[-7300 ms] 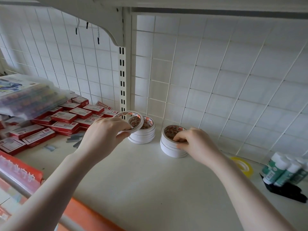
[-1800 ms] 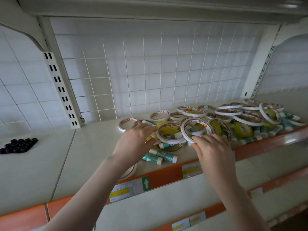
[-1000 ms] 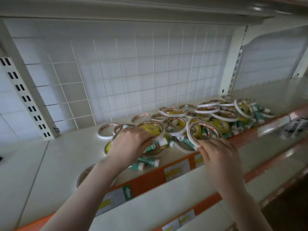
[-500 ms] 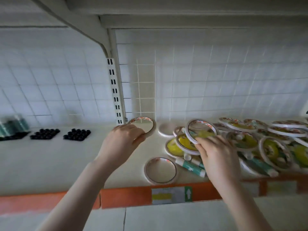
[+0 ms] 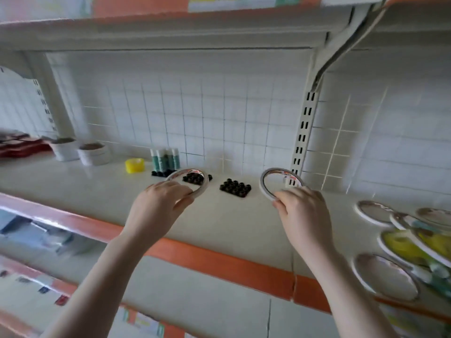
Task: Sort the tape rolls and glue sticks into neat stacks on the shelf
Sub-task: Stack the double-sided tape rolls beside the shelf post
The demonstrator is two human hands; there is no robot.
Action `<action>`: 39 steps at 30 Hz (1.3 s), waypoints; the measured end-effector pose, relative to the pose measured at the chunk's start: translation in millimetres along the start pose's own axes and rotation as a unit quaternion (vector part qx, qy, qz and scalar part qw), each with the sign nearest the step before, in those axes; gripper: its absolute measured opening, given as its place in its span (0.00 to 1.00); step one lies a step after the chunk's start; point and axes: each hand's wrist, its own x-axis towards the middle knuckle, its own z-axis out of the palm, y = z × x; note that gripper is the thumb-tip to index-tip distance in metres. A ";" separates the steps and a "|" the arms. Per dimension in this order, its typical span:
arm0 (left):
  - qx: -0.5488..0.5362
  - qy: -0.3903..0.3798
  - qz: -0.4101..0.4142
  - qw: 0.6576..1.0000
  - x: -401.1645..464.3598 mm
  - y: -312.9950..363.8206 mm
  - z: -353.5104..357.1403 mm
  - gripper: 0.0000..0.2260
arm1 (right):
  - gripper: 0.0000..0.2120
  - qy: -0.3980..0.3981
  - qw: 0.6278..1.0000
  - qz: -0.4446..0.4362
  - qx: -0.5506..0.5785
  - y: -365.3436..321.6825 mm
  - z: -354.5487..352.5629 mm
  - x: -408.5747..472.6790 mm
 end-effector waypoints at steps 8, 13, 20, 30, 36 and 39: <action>0.035 0.006 -0.014 0.999 -31.3 -131.0 -49.7 0.11 | 0.09 -0.013 0.998 -0.002 0.055 -118.8 56.6 34.1; 0.054 0.005 0.003 0.999 -39.5 -201.8 -69.8 0.15 | 0.09 -0.018 0.998 -0.011 0.063 -180.7 89.8 56.1; 0.061 0.008 -0.016 0.998 -35.7 -288.2 -79.9 0.13 | 0.08 -0.042 0.995 -0.052 0.080 -256.4 140.1 104.6; 0.079 0.031 -0.044 0.995 0.0 -421.9 -83.0 0.02 | 0.05 -0.081 0.986 -0.078 0.126 -351.3 236.0 194.3; 0.078 0.029 -0.039 0.996 17.4 -482.8 -84.8 0.04 | 0.06 -0.134 0.978 -0.071 0.145 -398.1 283.7 237.4; 0.064 0.020 -0.033 0.997 25.2 -507.6 -83.0 0.05 | 0.06 -0.159 0.976 -0.052 0.143 -414.7 304.9 250.2</action>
